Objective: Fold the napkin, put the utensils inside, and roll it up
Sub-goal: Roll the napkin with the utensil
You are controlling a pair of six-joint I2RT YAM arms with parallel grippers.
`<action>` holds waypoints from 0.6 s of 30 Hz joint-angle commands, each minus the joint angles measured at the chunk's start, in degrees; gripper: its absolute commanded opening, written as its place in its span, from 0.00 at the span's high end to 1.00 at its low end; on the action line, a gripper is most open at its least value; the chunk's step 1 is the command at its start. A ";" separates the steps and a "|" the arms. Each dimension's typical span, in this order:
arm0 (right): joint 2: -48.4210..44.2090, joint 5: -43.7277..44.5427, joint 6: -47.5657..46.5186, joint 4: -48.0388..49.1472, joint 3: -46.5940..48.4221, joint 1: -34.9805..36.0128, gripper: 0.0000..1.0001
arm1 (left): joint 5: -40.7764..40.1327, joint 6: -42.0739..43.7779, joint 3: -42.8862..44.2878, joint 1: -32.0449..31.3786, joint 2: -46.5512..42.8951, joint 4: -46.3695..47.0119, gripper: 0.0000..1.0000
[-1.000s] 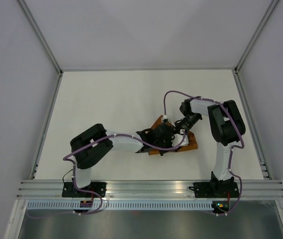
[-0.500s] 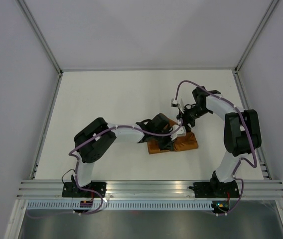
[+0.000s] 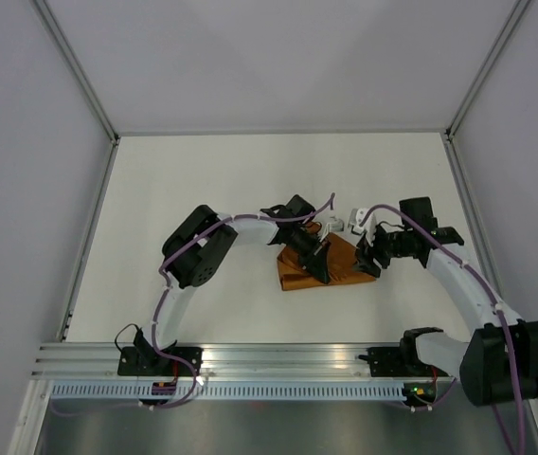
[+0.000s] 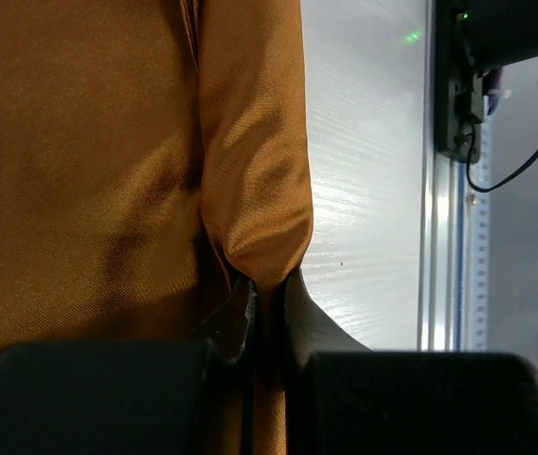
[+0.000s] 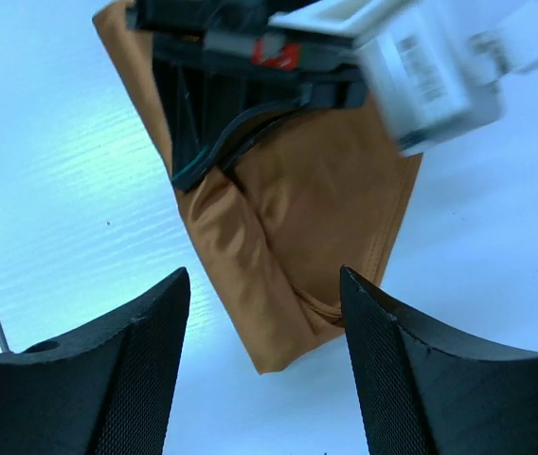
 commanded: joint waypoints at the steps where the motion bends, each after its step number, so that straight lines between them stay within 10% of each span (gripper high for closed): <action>1: -5.92 4.41 0.51 12.76 -8.30 2.93 0.29 | -1.63 -1.44 -0.14 0.76 5.66 -10.26 0.98; 18: -5.50 29.74 4.74 38.81 -26.34 29.12 0.28 | 1.18 -3.90 8.13 1.46 11.56 -17.65 0.98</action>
